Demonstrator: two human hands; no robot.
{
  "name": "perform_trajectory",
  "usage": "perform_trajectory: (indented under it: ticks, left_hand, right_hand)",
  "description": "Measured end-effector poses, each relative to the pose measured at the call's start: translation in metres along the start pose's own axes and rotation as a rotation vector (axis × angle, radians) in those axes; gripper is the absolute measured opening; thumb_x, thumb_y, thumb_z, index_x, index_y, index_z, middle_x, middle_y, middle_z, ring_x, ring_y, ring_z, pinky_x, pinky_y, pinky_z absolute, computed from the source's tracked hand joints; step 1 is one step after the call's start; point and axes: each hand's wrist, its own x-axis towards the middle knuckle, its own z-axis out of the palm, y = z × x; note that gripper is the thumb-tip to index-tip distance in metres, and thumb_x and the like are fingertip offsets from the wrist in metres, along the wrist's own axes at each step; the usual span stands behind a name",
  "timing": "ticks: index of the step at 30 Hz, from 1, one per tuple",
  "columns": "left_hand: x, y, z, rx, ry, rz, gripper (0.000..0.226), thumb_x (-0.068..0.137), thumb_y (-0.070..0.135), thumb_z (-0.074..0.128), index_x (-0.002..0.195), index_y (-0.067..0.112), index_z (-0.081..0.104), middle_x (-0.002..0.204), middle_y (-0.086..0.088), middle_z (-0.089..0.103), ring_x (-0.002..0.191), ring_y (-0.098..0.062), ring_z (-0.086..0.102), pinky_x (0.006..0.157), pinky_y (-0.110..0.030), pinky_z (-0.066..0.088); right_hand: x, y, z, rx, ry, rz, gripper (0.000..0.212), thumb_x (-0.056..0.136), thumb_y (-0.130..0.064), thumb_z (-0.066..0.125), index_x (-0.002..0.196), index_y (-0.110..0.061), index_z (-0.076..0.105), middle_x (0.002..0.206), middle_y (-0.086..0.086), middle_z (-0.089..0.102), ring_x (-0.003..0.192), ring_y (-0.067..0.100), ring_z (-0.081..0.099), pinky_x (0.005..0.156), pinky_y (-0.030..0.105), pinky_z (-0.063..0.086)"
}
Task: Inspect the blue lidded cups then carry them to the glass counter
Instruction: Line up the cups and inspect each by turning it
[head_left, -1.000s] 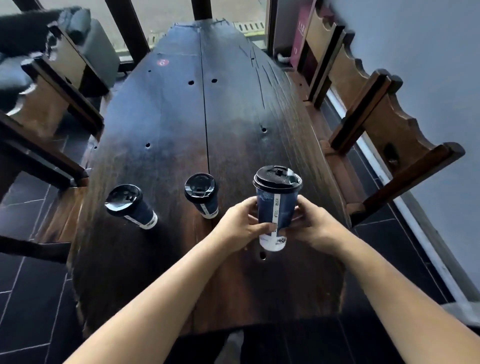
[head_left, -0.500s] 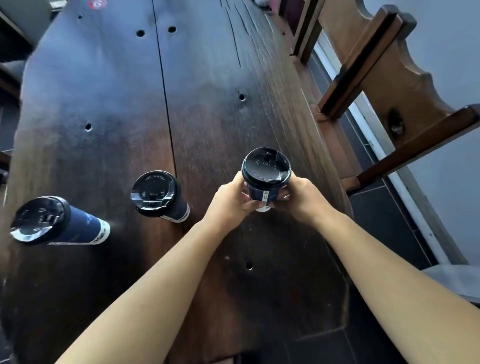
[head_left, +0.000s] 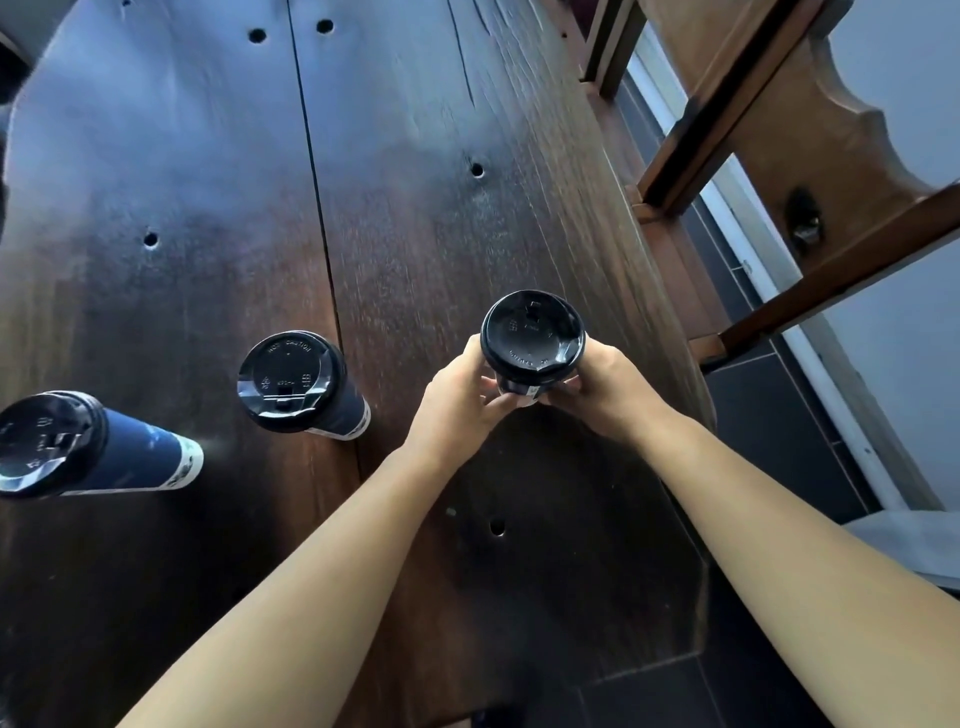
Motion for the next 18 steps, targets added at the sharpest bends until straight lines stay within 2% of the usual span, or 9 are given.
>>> perform_trajectory:
  ticks: [4, 7, 10, 13, 15, 18]
  left_hand:
    - [0.001, 0.0, 0.003, -0.006, 0.001, -0.005, 0.064, 0.08, 0.028, 0.085, 0.13, 0.037, 0.046, 0.104, 0.01, 0.07, 0.087, -0.006, 0.072, 0.082, -0.042, 0.062]
    - [0.002, -0.002, 0.005, 0.002, -0.005, -0.02, 0.069, 0.081, 0.03, 0.085, 0.134, 0.04, 0.042, 0.108, 0.011, 0.07, 0.089, -0.004, 0.071, 0.085, -0.041, 0.061]
    - [0.0, -0.008, 0.007, 0.065, -0.039, -0.071, 0.078, 0.081, 0.034, 0.085, 0.14, 0.041, 0.033, 0.117, 0.008, 0.068, 0.101, -0.012, 0.068, 0.092, -0.041, 0.058]
    - [-0.008, -0.013, 0.008, 0.143, -0.076, -0.129, 0.079, 0.082, 0.034, 0.084, 0.143, 0.031, 0.033, 0.131, 0.0, 0.062, 0.116, -0.02, 0.064, 0.099, -0.043, 0.054]
    - [-0.017, -0.013, 0.006, 0.196, -0.107, -0.174, 0.088, 0.083, 0.035, 0.083, 0.152, 0.027, 0.029, 0.144, -0.005, 0.056, 0.128, -0.023, 0.059, 0.107, -0.043, 0.05]
    - [-0.037, -0.004, -0.003, 0.241, -0.153, -0.233, 0.101, 0.085, 0.038, 0.081, 0.16, 0.028, 0.015, 0.154, -0.006, 0.047, 0.135, -0.026, 0.055, 0.11, -0.043, 0.048]
  right_hand:
    - [0.0, -0.002, 0.0, -0.02, -0.017, 0.043, 0.052, 0.079, -0.01, 0.082, 0.126, -0.016, 0.06, 0.104, -0.009, 0.063, 0.099, 0.014, 0.063, 0.083, 0.028, 0.047]
    - [0.001, -0.001, 0.003, -0.017, -0.037, 0.097, 0.05, 0.079, -0.007, 0.08, 0.124, -0.016, 0.06, 0.103, -0.008, 0.063, 0.098, 0.014, 0.063, 0.084, 0.033, 0.052]
    - [-0.005, 0.004, 0.009, -0.068, -0.098, 0.155, 0.058, 0.078, -0.007, 0.08, 0.129, -0.018, 0.056, 0.116, -0.006, 0.064, 0.109, 0.016, 0.063, 0.092, 0.034, 0.052]
    - [-0.014, 0.005, 0.012, -0.127, -0.115, 0.234, 0.063, 0.078, -0.017, 0.081, 0.133, -0.02, 0.049, 0.128, 0.003, 0.06, 0.121, 0.023, 0.06, 0.1, 0.044, 0.052]
    - [-0.022, 0.001, 0.011, -0.173, -0.127, 0.299, 0.065, 0.082, -0.024, 0.079, 0.136, -0.018, 0.045, 0.132, 0.006, 0.056, 0.124, 0.026, 0.057, 0.101, 0.045, 0.05]
    - [-0.043, -0.013, 0.005, -0.31, -0.234, 0.367, 0.055, 0.088, -0.037, 0.073, 0.131, -0.015, 0.046, 0.127, 0.007, 0.051, 0.12, 0.029, 0.059, 0.095, 0.043, 0.051]
